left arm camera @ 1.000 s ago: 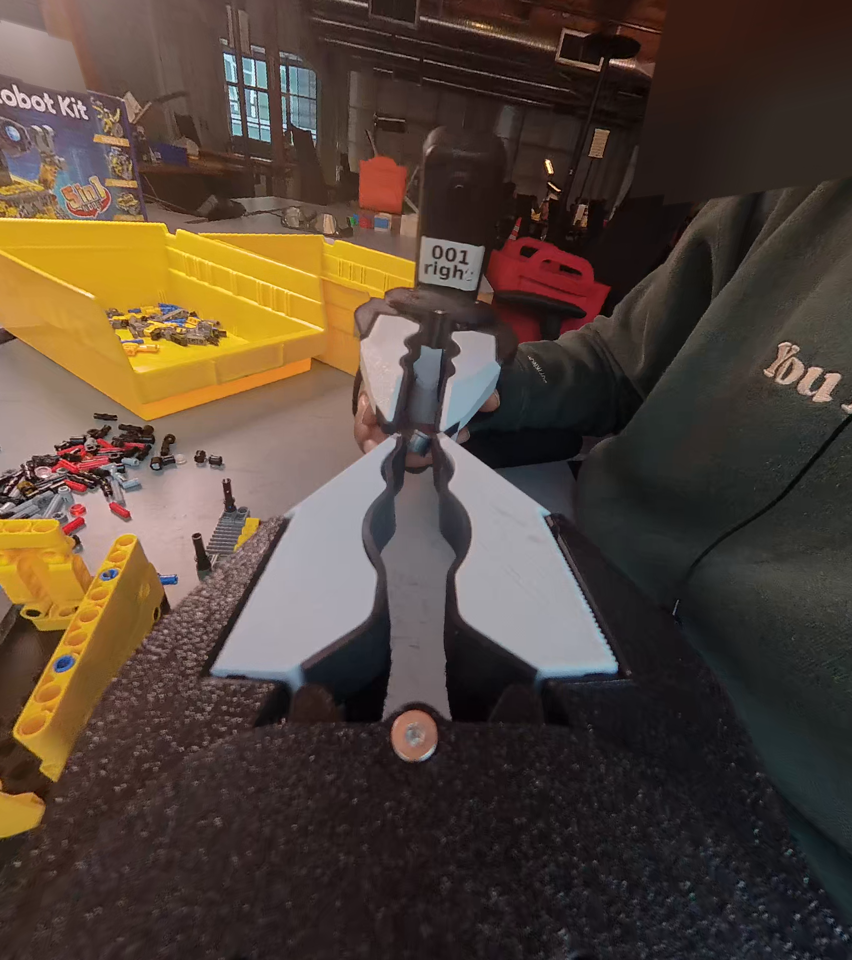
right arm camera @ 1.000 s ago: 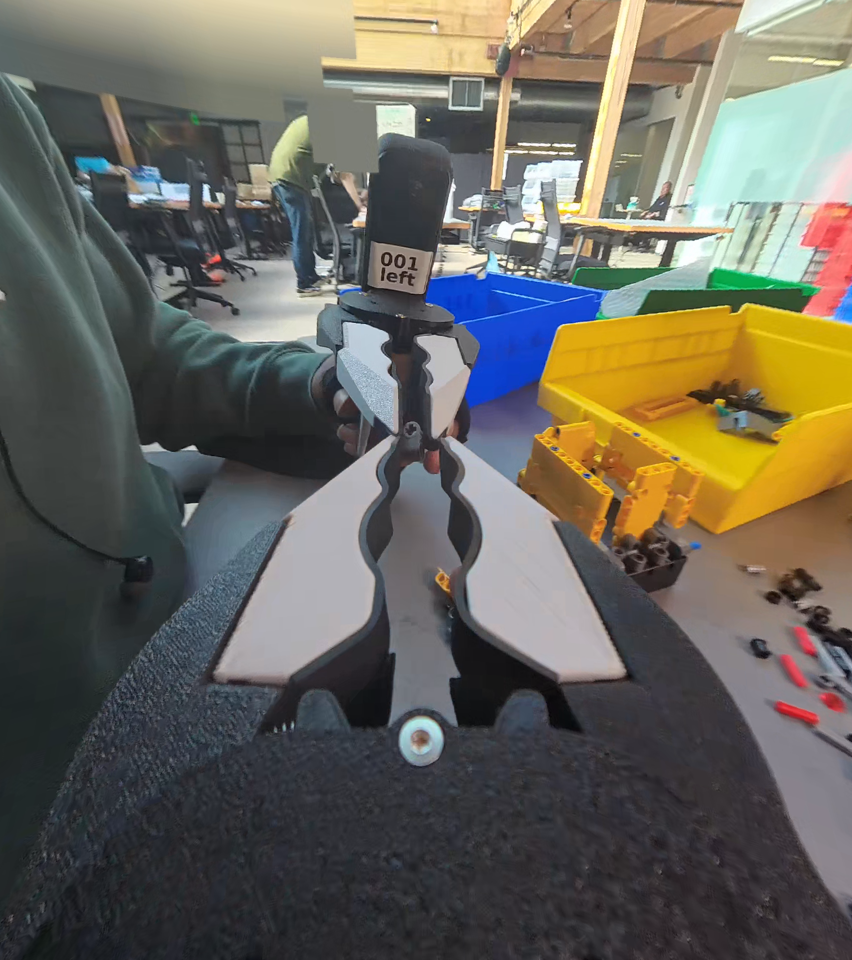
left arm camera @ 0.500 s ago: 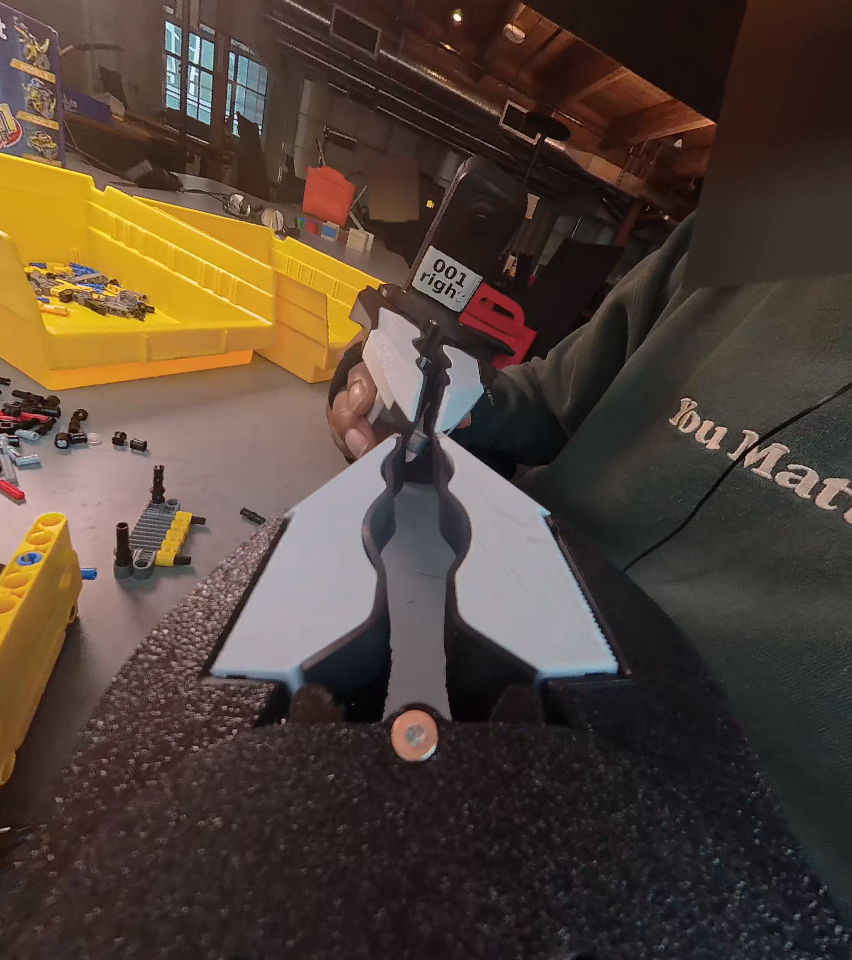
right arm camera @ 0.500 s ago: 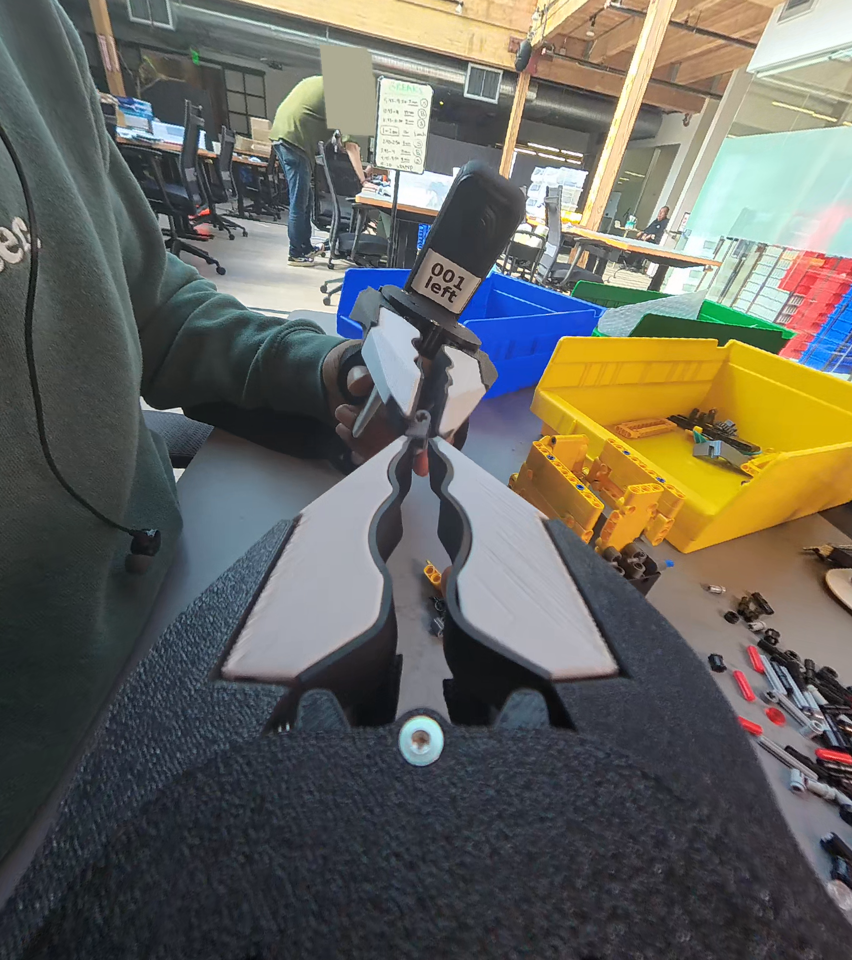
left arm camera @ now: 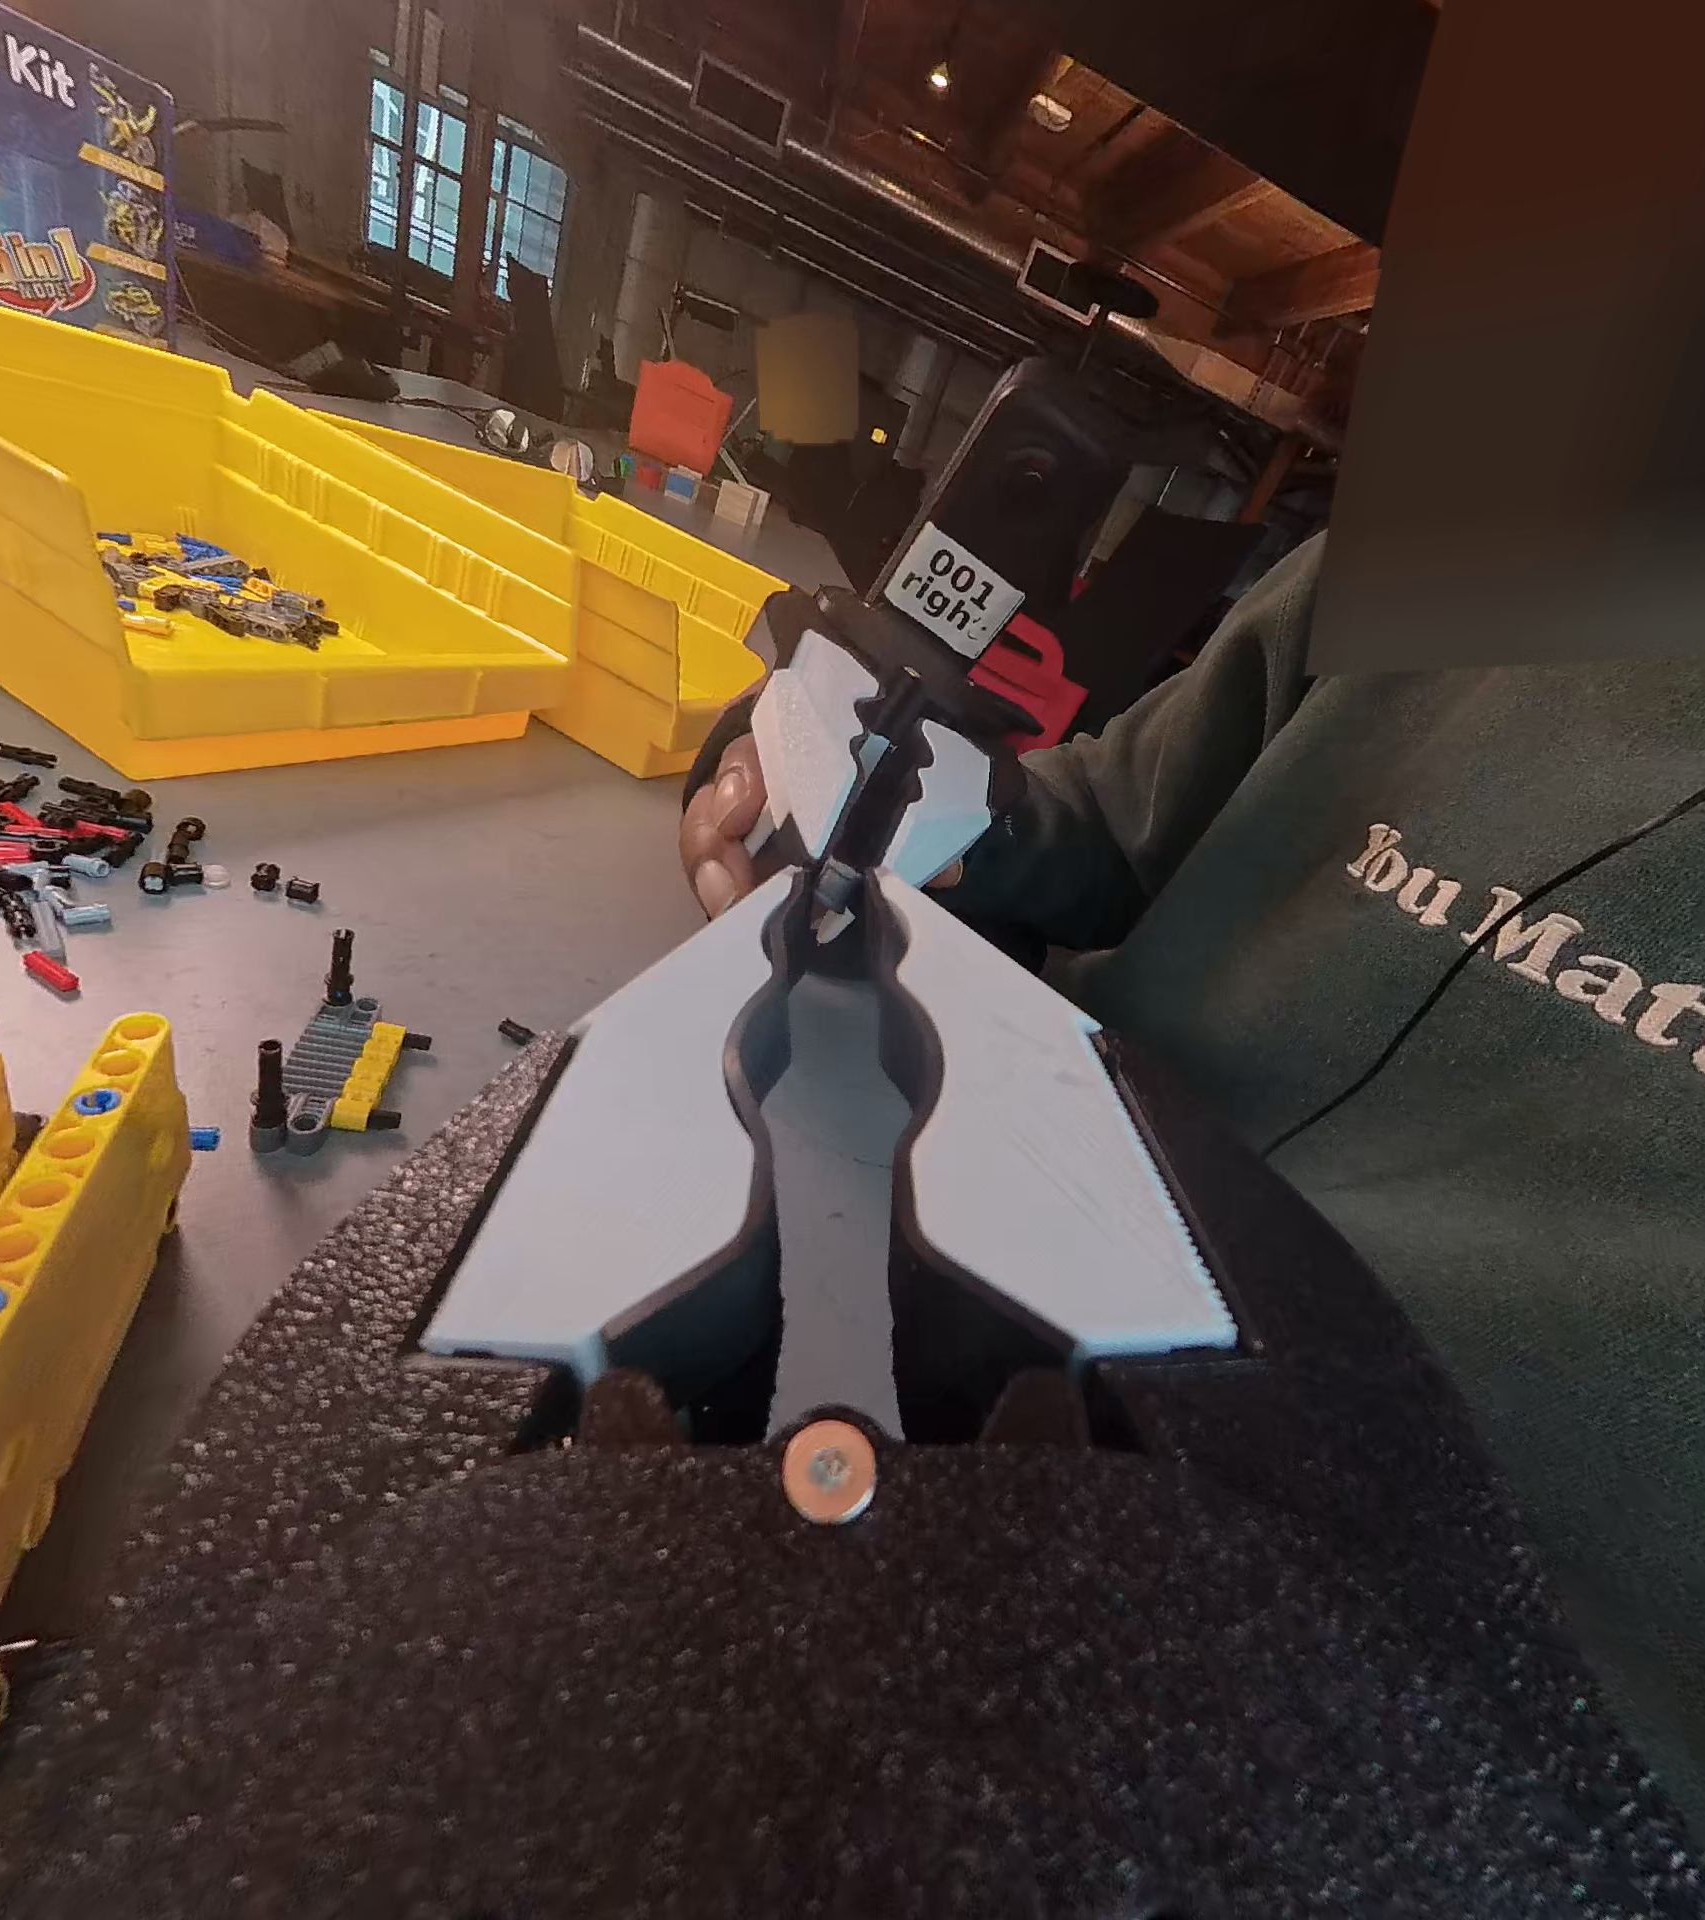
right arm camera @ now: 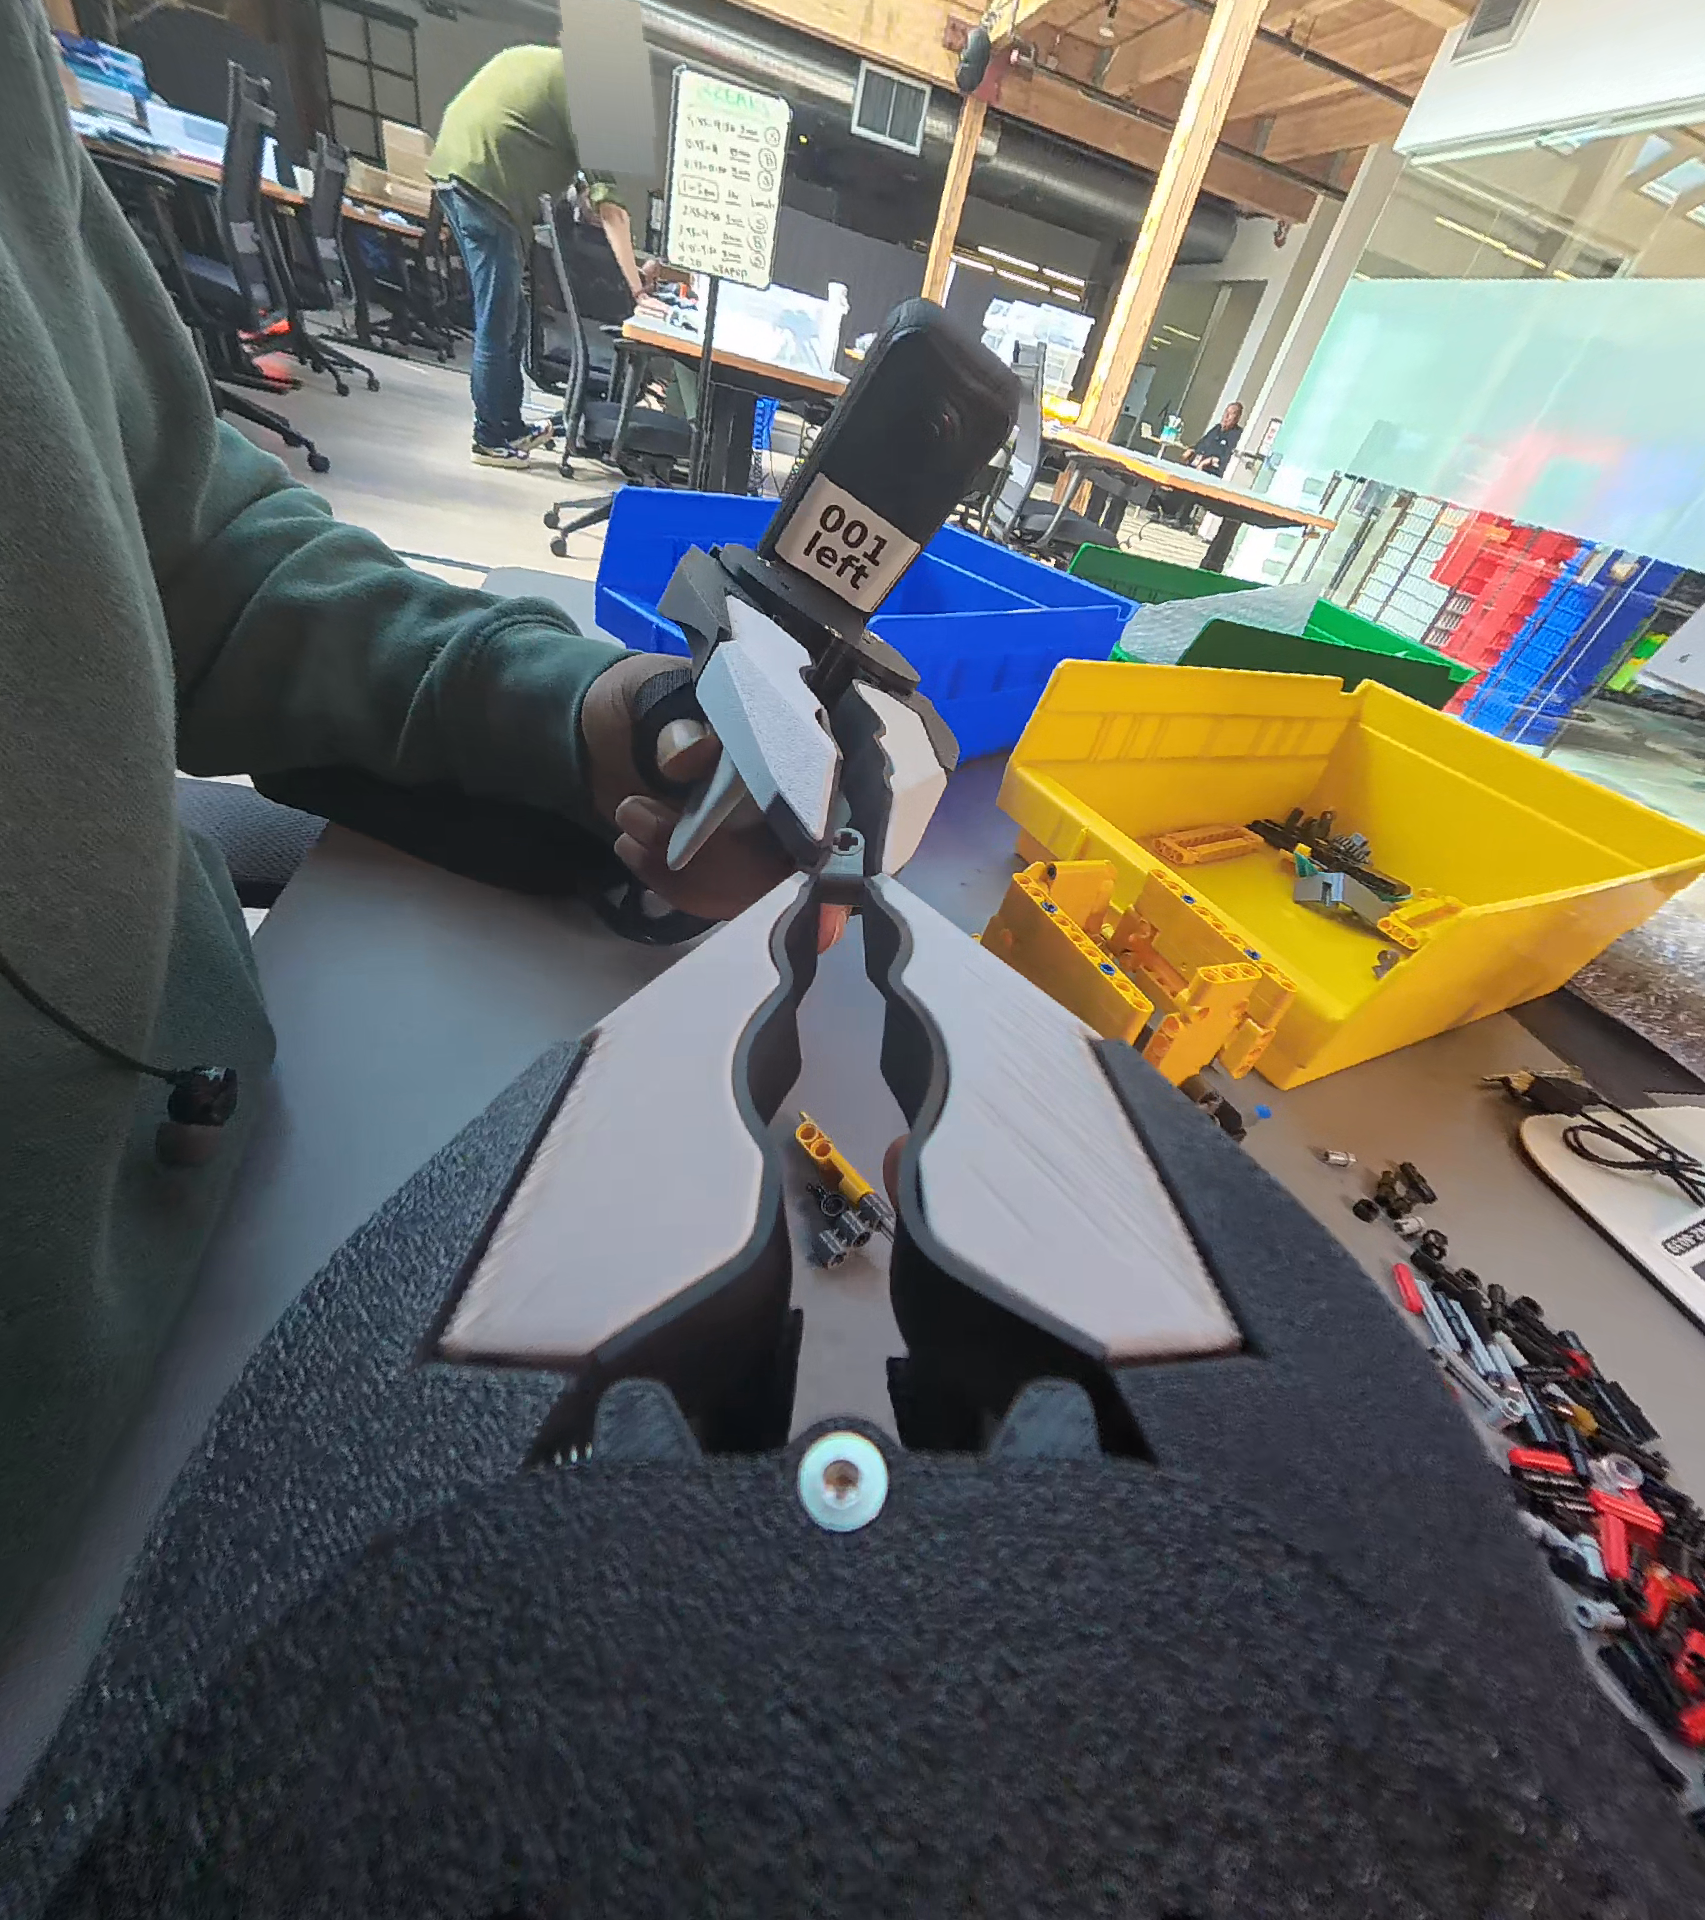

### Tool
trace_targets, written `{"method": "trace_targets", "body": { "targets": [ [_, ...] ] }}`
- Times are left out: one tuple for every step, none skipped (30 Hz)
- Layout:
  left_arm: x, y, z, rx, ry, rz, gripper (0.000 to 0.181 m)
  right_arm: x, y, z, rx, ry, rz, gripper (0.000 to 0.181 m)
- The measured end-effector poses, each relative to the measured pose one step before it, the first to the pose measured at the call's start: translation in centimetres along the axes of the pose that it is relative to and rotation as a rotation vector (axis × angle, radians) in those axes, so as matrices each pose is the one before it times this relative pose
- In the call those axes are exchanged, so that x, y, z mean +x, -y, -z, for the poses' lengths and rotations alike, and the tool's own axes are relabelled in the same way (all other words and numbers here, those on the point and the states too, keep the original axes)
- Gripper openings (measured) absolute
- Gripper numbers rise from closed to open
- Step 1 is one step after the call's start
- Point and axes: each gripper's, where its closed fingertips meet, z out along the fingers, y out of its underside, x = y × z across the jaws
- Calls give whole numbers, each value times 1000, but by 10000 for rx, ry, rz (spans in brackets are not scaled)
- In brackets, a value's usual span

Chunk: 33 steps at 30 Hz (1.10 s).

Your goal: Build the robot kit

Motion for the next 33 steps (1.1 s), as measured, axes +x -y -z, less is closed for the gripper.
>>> {"method": "trace_targets", "body": {
  "targets": [
    [-95, 78, -40, 44, 54, -9, 8, 171, 32, 57, 30, -10, -123, 7],
    [-180, 141, -35, 83, 82, -4, 8, 259, 85, 67, 67, -42, -121, 7],
    [-255, 237, -32, 135, 113, -11, 8, 382, 152, 94, 100, -95, -125, 7],
    [-335, 323, 9, 168, 145, -11, 9, 484, 221, 118, 133, -141, -148, 7],
    [-331, 337, 66, 163, 136, -1, 6, 573, 354, 184, 201, -155, -205, 7],
    [-239, 309, 110, 154, 81, 18, 4, 558, 423, 235, 226, -113, -268, 7],
    [-113, 275, 127, 152, 33, 51, 5, 512, 457, 273, 236, -101, -271, 7],
    [-65, 219, 125, 138, 30, 51, 6, 543, 551, 317, 315, -150, -263, 7],
    [-92, 161, 113, 108, 64, 24, 8, 521, 557, 322, 321, -120, -335, 7],
    [-110, 133, 77, 80, 74, 2, 10, 446, 487, 274, 299, -59, -388, 7],
    [-61, 116, 39, 66, 32, 13, 12, 383, 418, 235, 270, -17, -400, 7],
    [24, 112, 9, 63, -24, 46, 12, 287, 308, 190, 206, 13, -362, 7],
    [51, 83, -1, 53, -46, 65, 13, 259, 252, 144, 189, -4, -315, 7],
    [37, 49, -6, 40, -35, 60, 14, 168, 175, 114, 140, 10, -237, 7],
    [10, 44, 5, 40, -13, 43, 15, 62, 17, 51, 51, 41, -142, 7],
    [-16, 42, -18, 41, 3, 35, 15, -95, -138, -30, -47, 104, -65, 7],
    [-21, 29, -29, 39, 3, 39, 16, -270, -275, -127, -108, 158, -9, 7],
    [-24, 57, -38, 46, -1, 51, 17, -344, -306, -189, -117, 154, 34, 7],
    [7, 73, -50, 55, -24, 60, 18, -382, -416, -268, -154, 148, 67, 7],
    [55, 76, -57, 62, -64, 68, 18, -409, -459, -312, -174, 149, 68, 7],
    [123, 87, -46, 68, -91, 69, 18, -404, -389, -316, -128, 143, 43, 7],
    [147, 82, -49, 69, -105, 58, 18, -364, -355, -313, -102, 142, -2, 7],
    [189, 89, -45, 69, -118, 40, 18, -321, -307, -296, -91, 126, -20, 7],
    [202, 79, -44, 61, -123, 26, 17, -245, -229, -240, -55, 95, -17, 7],
    [190, 40, -40, 34, -107, 12, 16, -189, -133, -197, -12, 73, -27, 7],
    [146, -41, -40, -18, -73, -11, 15, -141, -13, -134, 39, 56, -45, 7],
    [103, -108, -51, -62, -36, -48, 13, -103, 52, -84, 63, 48, -54, 7],
    [105, -90, -52, -62, -25, -81, 13, -54, 41, -51, 44, 26, -58, 7],
    [153, -60, -74, -36, -55, -90, 12, -24, 64, -32, 44, 11, -44, 7],
    [176, -25, -67, -16, -65, -79, 12, -25, 39, -13, 32, 12, -39, 7],
    [124, -38, -84, -23, -43, -71, 11, -11, 128, -1, 82, 0, -56, 7],
    [38, -44, -72, -24, -2, -65, 10, -17, 139, 11, 90, 18, -82, 7],
    [17, -22, -53, -1, 11, -55, 9, -59, -5, -26, 9, 42, -66, 7]
  ]
}}
